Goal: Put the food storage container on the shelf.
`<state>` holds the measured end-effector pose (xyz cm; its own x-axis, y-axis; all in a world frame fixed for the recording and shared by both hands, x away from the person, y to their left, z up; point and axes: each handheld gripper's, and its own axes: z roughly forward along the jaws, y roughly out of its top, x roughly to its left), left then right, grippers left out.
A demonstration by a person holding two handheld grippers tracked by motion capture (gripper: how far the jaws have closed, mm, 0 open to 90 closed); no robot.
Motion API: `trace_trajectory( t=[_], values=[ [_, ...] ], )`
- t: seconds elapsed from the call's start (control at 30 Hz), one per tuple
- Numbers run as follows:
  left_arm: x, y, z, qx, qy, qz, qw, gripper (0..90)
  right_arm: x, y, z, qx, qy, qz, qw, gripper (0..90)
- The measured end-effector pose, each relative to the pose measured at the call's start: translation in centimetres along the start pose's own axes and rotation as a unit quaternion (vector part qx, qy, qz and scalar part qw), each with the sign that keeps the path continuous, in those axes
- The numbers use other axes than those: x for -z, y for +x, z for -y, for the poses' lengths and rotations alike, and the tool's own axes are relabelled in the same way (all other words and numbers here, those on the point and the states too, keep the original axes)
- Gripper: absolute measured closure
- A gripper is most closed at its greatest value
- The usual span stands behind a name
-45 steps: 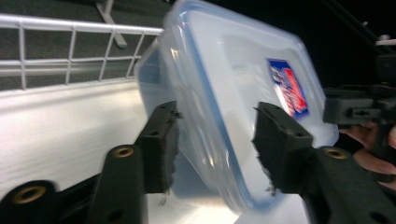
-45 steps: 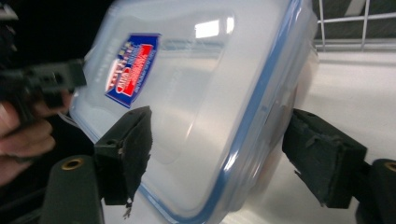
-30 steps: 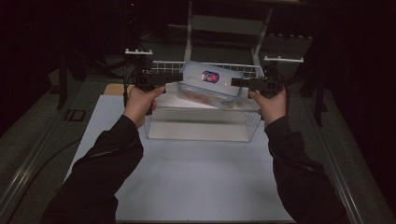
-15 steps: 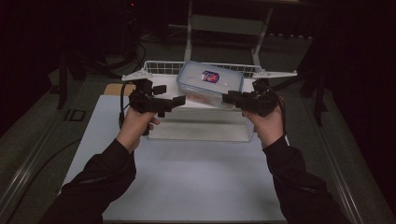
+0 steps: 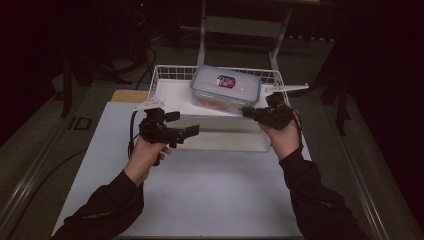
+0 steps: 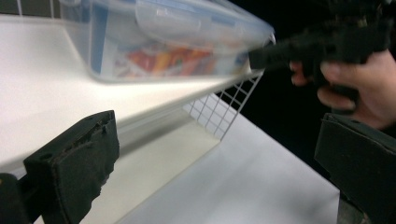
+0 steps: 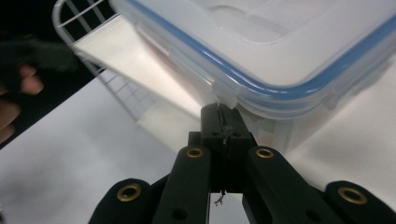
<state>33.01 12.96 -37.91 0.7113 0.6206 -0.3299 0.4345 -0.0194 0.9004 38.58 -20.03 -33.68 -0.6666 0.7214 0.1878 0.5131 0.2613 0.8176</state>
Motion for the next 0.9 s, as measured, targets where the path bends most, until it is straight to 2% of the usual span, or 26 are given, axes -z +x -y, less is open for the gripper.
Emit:
trace_trajectory(
  t=[0.13, 0.23, 0.43, 0.53, 0.67, 0.7, 0.73, 0.77, 0.8, 0.83, 0.87, 0.9],
  values=[
    [0.1, -0.2, 0.5, -0.006, 0.006, -0.006, 0.9999, 0.0, -0.1, -1.1, -0.4, -0.009, -0.001, 0.021, 0.9997, 89.8],
    [0.2, -0.3, 0.6, -0.006, 0.002, -0.008, 1.0000, 0.0, -0.4, -1.9, -0.7, -0.020, -0.002, 0.027, 0.9994, 89.8],
    [-0.2, -0.5, 0.9, -0.010, 0.012, -0.001, 0.9999, 0.0, -0.8, -2.9, -1.0, -0.041, -0.005, 0.023, 0.9989, 89.7],
    [-0.3, -0.6, 0.9, -0.012, 0.014, 0.000, 0.9998, 0.0, -0.9, -2.9, -1.1, -0.040, -0.004, 0.023, 0.9989, 89.5],
    [-0.2, -0.8, 1.0, -0.013, 0.012, 0.008, 0.9998, 0.0, -0.5, -2.1, -0.7, -0.033, -0.009, 0.008, 0.9994, 84.6],
    [-0.2, -0.9, 1.2, -0.022, 0.013, 0.008, 0.9996, 0.0, -0.3, -1.7, -0.5, -0.026, -0.011, 0.004, 0.9996, 79.2],
    [-0.2, -0.9, 1.2, -0.022, 0.013, 0.008, 0.9996, 0.0, -0.3, -1.7, -0.5, -0.026, -0.011, 0.004, 0.9996, 79.2],
    [-0.1, -1.1, 1.3, -0.034, 0.011, 0.005, 0.9994, 0.0, -0.2, -1.5, -0.3, -0.021, -0.012, 0.002, 0.9997, 74.6],
    [-0.1, -1.1, 1.4, -0.039, 0.013, 0.002, 0.9991, 0.0, 0.0, -0.9, 0.1, -0.009, -0.014, -0.006, 0.9998, 65.6],
    [-0.1, -1.1, 1.4, -0.039, 0.013, 0.002, 0.9991, 0.0, 0.0, -0.9, 0.1, -0.009, -0.014, -0.006, 0.9998, 65.6],
    [0.1, -1.2, 1.5, -0.049, 0.009, 0.005, 0.9988, 0.0, 0.5, 0.3, 1.1, 0.013, -0.025, -0.016, 0.9995, 41.3],
    [0.1, -1.3, 1.6, -0.056, 0.005, 0.006, 0.9984, 0.0, 0.5, 0.3, 1.1, 0.013, -0.025, -0.016, 0.9995, 41.3]
  ],
)
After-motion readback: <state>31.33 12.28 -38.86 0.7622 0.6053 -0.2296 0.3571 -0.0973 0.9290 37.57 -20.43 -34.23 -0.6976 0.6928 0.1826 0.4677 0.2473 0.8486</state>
